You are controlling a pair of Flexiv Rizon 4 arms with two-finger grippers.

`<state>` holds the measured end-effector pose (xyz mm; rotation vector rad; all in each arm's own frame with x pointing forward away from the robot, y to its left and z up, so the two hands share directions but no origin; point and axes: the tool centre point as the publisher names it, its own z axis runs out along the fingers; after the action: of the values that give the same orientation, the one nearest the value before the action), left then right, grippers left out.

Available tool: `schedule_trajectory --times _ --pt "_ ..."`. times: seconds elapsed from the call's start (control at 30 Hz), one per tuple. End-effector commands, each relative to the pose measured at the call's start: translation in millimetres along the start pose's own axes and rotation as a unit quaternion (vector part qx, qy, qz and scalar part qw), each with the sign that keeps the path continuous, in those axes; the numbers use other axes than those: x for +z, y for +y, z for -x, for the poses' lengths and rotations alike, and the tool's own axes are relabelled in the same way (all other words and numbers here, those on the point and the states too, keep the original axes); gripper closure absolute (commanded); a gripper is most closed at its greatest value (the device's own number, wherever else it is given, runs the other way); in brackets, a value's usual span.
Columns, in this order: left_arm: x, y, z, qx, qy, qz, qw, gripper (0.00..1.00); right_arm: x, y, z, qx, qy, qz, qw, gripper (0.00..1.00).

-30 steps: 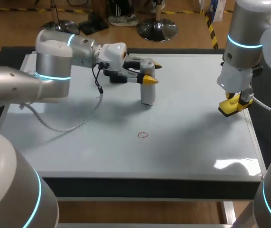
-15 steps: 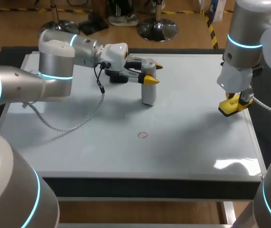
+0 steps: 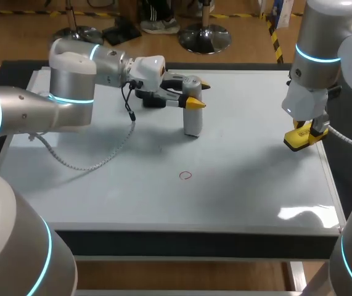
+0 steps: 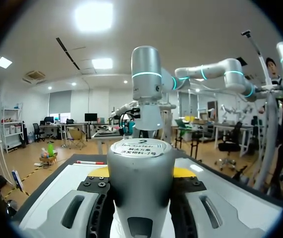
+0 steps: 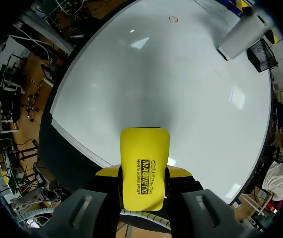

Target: Pick up the inspection probe, press it on each red-marked spot on the whiteboard one by one, put down the probe, pick up the eraser, and wipe off all the red marks.

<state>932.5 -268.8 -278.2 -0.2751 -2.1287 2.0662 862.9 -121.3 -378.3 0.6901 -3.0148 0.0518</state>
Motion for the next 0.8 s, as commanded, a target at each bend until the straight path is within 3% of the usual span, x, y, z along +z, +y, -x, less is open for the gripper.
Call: schedule_trajectory --times 0.03,0.33,0.8 --pt "-0.3 1.0 -0.7 -0.001 -0.001 0.002 1.000 1.00 -0.4 -0.6 0.7 -0.001 0.002 -0.001 1.000 1.00" --pt "-1.3 -5.1 -0.5 0.000 0.001 0.002 1.000 1.00 -0.4 -0.6 0.7 -0.001 0.002 -0.001 1.000 1.00" --pt "-15.3 -56.3 19.1 0.021 0.067 0.011 0.997 1.00 -0.4 -0.6 0.7 -0.001 0.002 -0.001 1.000 1.00"
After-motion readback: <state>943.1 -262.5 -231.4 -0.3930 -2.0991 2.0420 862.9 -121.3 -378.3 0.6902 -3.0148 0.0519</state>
